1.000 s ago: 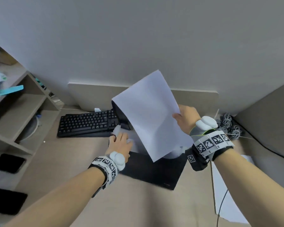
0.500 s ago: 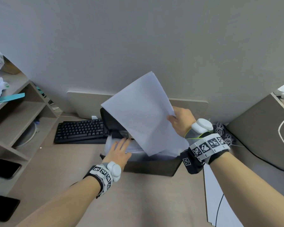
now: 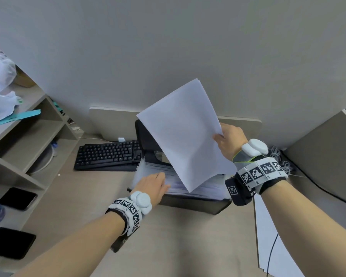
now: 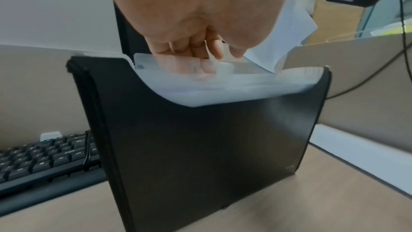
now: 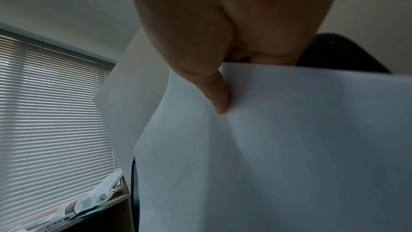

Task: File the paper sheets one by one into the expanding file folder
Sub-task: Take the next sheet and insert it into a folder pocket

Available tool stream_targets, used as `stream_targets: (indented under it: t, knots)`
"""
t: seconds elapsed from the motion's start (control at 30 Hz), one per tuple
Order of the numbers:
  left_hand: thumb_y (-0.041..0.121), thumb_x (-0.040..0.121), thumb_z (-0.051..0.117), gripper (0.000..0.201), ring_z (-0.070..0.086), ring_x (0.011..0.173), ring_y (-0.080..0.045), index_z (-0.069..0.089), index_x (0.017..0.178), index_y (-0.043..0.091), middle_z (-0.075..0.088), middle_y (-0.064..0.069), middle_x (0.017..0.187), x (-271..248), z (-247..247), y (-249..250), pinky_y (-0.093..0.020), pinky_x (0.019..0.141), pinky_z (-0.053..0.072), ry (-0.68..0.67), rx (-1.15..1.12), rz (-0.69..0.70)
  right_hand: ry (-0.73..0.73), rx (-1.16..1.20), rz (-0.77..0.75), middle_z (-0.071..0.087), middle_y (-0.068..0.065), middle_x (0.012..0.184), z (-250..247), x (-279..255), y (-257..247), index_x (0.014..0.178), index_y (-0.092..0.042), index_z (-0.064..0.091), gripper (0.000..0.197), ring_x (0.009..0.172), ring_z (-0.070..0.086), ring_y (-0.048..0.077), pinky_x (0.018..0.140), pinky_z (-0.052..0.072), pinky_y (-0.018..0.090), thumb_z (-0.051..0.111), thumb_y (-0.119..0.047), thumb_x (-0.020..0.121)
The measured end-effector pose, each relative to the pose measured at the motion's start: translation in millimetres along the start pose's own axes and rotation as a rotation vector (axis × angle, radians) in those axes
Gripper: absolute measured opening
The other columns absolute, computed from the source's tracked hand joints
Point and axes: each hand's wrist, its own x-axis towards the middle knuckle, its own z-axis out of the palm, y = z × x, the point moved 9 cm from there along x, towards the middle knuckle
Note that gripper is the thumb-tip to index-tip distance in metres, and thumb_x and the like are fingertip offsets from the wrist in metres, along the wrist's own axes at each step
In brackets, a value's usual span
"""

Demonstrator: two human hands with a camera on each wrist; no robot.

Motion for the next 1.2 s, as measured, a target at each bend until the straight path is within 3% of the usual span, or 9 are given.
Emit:
stream_targets:
  t: [0.2, 0.4, 0.5, 0.73, 0.93, 1.1, 1.2]
  knots:
    - [0.021, 0.1, 0.036, 0.012, 0.053, 0.078, -0.021, 0.046, 0.107, 0.019, 0.059, 0.002, 0.103, 9, -3, -19, -0.03, 0.064, 0.04, -0.034, -0.019, -0.139, 0.009, 0.007, -0.007, 0.064, 0.016, 0.085, -1, -3, -2, 0.092, -0.005, 0.058, 0.012, 0.082, 0.055, 0.039, 0.073, 0.049, 0.043, 0.047, -0.008, 0.089]
    - [0.036, 0.098, 0.043, 0.022, 0.061, 0.09, -0.026, 0.048, 0.117, 0.026, 0.052, 0.002, 0.113, 11, 11, -5, -0.038, 0.077, 0.051, -0.147, 0.07, 0.017, 0.002, -0.001, -0.01, 0.063, 0.015, 0.084, 2, -7, -1, 0.092, -0.005, 0.057, 0.012, 0.081, 0.054, 0.039, 0.072, 0.048, 0.042, 0.046, -0.008, 0.088]
    - [0.035, 0.099, 0.041, 0.021, 0.06, 0.088, -0.029, 0.048, 0.116, 0.025, 0.049, -0.001, 0.115, 10, 18, 6, -0.04, 0.077, 0.05, -0.205, 0.167, 0.096, 0.006, 0.01, -0.006, 0.059, 0.011, 0.08, 3, -7, 0, 0.091, -0.005, 0.057, 0.011, 0.081, 0.053, 0.038, 0.071, 0.046, 0.04, 0.047, -0.008, 0.088]
    - [0.035, 0.099, 0.041, 0.025, 0.061, 0.09, -0.033, 0.053, 0.114, 0.018, 0.048, -0.007, 0.119, 10, 24, 12, -0.038, 0.074, 0.048, -0.317, 0.306, 0.113, -0.008, 0.045, 0.0, 0.061, 0.014, 0.079, 4, -7, 2, 0.084, -0.007, 0.055, 0.008, 0.077, 0.053, 0.037, 0.069, 0.046, 0.04, 0.047, -0.007, 0.087]
    - [0.032, 0.098, 0.044, 0.022, 0.062, 0.088, -0.033, 0.055, 0.112, 0.018, 0.043, -0.006, 0.126, 11, 20, 14, -0.039, 0.075, 0.05, -0.286, 0.294, 0.127, -0.025, 0.067, 0.013, 0.061, 0.015, 0.078, 2, -10, 5, 0.079, -0.012, 0.052, 0.011, 0.074, 0.051, 0.036, 0.068, 0.046, 0.04, 0.047, -0.007, 0.087]
    - [0.033, 0.097, 0.043, 0.022, 0.061, 0.087, -0.03, 0.053, 0.113, 0.021, 0.048, -0.002, 0.118, 10, 19, 7, -0.036, 0.071, 0.049, -0.231, 0.224, 0.085, -0.021, 0.069, 0.01, 0.059, 0.012, 0.074, 2, -9, 7, 0.077, -0.014, 0.049, 0.013, 0.073, 0.049, 0.035, 0.067, 0.046, 0.039, 0.048, -0.007, 0.087]
    - [0.032, 0.096, 0.046, 0.019, 0.056, 0.082, -0.024, 0.059, 0.106, 0.021, 0.046, -0.001, 0.116, 11, 14, 3, -0.033, 0.068, 0.048, -0.172, 0.194, 0.067, -0.022, 0.067, 0.006, 0.057, 0.009, 0.073, 2, -8, 6, 0.077, -0.017, 0.048, 0.014, 0.072, 0.048, 0.034, 0.067, 0.046, 0.039, 0.048, -0.008, 0.087]
